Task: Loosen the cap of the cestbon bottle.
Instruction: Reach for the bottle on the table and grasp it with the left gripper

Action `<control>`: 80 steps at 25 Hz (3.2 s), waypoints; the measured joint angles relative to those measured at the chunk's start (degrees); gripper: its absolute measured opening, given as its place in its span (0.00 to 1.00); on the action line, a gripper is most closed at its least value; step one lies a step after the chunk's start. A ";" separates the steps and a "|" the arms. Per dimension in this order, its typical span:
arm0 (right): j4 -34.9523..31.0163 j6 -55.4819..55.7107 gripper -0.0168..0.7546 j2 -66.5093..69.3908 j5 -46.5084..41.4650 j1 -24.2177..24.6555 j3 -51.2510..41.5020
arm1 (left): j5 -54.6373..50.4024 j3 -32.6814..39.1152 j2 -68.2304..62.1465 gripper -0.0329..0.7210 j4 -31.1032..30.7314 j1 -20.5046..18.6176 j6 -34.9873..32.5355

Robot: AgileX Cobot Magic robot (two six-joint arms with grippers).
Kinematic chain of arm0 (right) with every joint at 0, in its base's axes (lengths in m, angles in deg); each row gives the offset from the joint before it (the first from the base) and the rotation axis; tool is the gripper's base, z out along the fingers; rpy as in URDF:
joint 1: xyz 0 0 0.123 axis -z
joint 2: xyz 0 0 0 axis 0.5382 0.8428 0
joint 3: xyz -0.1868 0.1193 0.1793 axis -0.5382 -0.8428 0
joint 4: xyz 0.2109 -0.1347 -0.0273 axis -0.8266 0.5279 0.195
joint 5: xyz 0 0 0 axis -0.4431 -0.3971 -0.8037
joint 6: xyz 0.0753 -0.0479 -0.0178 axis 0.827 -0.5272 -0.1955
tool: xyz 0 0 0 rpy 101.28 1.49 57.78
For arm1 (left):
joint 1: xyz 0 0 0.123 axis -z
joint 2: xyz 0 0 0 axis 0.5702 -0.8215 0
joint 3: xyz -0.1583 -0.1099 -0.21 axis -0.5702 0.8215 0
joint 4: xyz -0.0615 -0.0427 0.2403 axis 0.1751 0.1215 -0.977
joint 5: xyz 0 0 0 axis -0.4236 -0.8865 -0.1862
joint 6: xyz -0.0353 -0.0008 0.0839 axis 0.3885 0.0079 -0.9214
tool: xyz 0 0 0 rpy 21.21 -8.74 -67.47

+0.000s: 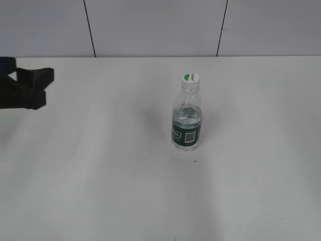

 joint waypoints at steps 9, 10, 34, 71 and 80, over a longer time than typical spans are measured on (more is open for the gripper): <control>0.00 -0.18 0.74 5.28 3.20 0.00 0.00 | 25.74 0.00 -20.42 0.68 -29.05 -4.60 24.46; 0.00 -0.18 0.74 5.44 3.32 0.00 0.00 | 28.16 0.00 -22.45 0.68 -31.28 -5.50 25.16; 0.11 -2.36 0.74 13.21 6.51 0.00 0.00 | 49.49 -25.63 -58.35 0.81 -72.89 -9.35 26.65; 0.15 -2.47 0.74 13.21 7.57 0.00 0.00 | 44.70 -39.30 -65.67 0.83 -59.99 7.70 28.32; -0.03 -2.47 0.74 14.78 7.52 0.00 0.00 | 40.47 -39.62 -65.71 0.81 -59.33 9.13 28.56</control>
